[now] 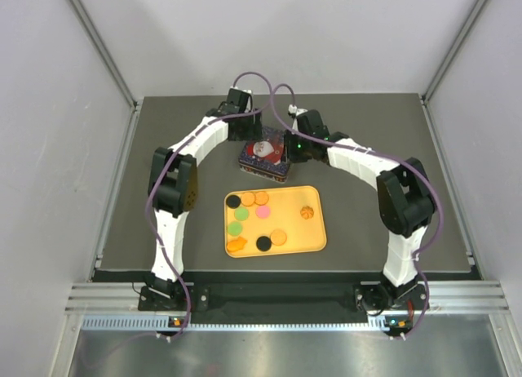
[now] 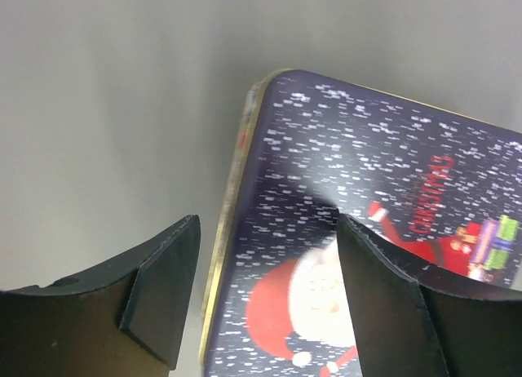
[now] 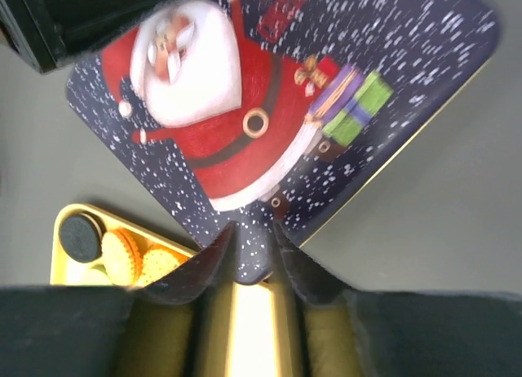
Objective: Pack the cookies
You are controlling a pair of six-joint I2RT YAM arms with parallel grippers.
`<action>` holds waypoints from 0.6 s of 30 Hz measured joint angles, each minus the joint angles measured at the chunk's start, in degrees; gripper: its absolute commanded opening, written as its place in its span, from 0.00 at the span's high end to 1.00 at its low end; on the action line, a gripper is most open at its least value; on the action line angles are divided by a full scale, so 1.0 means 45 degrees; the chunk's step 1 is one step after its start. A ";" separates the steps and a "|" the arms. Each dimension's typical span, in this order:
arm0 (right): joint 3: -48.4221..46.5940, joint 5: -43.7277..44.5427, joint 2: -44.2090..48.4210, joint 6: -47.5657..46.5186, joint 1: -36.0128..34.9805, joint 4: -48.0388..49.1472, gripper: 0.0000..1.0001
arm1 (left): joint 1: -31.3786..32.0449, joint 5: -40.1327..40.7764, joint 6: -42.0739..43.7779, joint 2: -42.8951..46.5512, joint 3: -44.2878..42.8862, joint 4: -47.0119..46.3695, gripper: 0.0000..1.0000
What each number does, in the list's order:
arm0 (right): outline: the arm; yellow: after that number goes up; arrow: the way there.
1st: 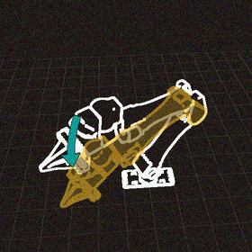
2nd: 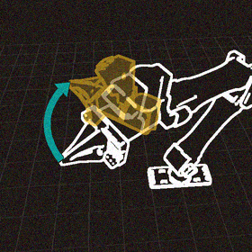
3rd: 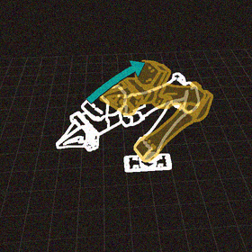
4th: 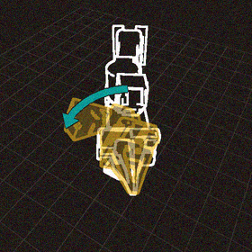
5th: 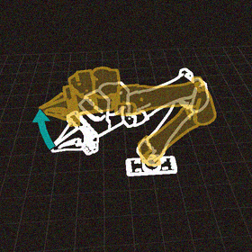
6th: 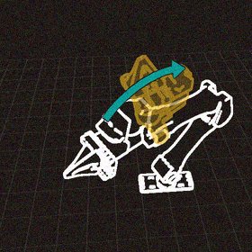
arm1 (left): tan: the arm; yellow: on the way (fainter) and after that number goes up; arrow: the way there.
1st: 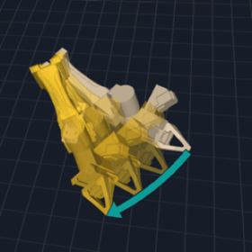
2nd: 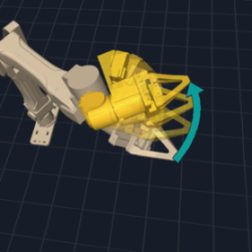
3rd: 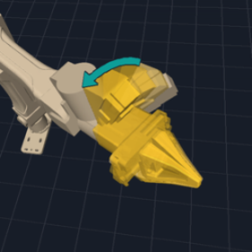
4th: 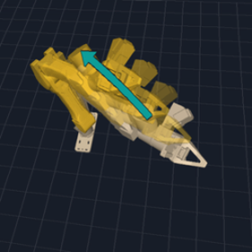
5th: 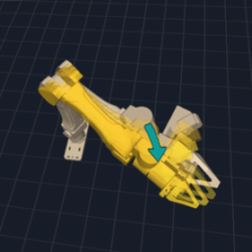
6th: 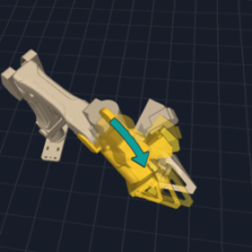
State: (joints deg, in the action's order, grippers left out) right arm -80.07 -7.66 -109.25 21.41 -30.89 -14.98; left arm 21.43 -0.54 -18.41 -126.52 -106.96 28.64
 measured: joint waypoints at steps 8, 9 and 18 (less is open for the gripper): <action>-0.0903 -0.0078 0.0622 -0.0117 0.0729 -0.0301 0.25 | -0.0699 0.0301 0.0044 0.0743 0.0238 0.0403 0.26; -0.0889 -0.0083 0.0928 -0.0136 0.0865 -0.0291 0.01 | -0.0758 0.0330 0.0019 0.1161 0.0568 0.0355 0.26; 0.2050 0.0049 0.5965 0.0243 0.1933 0.0520 0.00 | -0.0476 0.0311 -0.0631 0.7839 0.5882 -0.0121 0.26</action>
State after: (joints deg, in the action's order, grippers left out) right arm -70.85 -7.44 -82.41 22.50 -22.20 -12.64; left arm 19.29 0.86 -21.26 -91.24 -80.49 28.10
